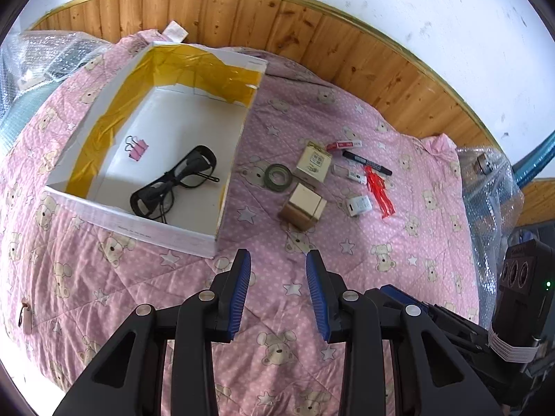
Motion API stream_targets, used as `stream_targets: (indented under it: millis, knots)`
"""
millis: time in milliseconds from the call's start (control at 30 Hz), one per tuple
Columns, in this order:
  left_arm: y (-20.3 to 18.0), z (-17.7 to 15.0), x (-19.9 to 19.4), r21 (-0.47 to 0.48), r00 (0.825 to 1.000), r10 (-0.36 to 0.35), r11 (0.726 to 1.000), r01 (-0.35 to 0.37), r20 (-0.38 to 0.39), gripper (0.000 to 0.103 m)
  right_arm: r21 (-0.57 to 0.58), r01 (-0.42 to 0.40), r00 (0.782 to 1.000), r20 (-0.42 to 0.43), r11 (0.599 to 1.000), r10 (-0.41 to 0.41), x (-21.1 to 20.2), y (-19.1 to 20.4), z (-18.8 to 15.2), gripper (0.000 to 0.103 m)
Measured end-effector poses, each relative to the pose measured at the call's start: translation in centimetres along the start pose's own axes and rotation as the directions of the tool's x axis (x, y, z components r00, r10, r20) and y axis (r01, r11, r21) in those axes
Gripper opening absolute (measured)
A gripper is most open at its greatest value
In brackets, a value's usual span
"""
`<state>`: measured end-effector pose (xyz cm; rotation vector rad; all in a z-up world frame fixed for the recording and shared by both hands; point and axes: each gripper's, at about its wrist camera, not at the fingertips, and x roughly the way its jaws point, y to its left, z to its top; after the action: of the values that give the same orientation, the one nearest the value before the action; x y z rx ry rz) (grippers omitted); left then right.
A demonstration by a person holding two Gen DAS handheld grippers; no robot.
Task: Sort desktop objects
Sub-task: 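Withdraw both open tools from the box back toward the remaining objects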
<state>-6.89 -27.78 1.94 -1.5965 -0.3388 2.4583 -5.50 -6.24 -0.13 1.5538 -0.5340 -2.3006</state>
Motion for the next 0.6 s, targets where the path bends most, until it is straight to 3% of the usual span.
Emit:
stream_targets:
  millis: [467, 600]
  knots:
    - [-3.4, 0.7, 3.7, 0.071, 0.997, -0.025, 0.997, 0.03, -0.069, 0.035, 0.038, 0.09, 0.996, -0.02, 0.995, -0.09, 1.4, -3.2, 1.0, 0.04]
    - [-4.3, 1.2, 5.1, 0.091, 0.996, -0.023, 0.995, 0.032, -0.091, 0.043, 0.06, 0.102, 0.994, -0.03, 0.993, -0.101, 1.9, -4.4, 1.6, 0.042]
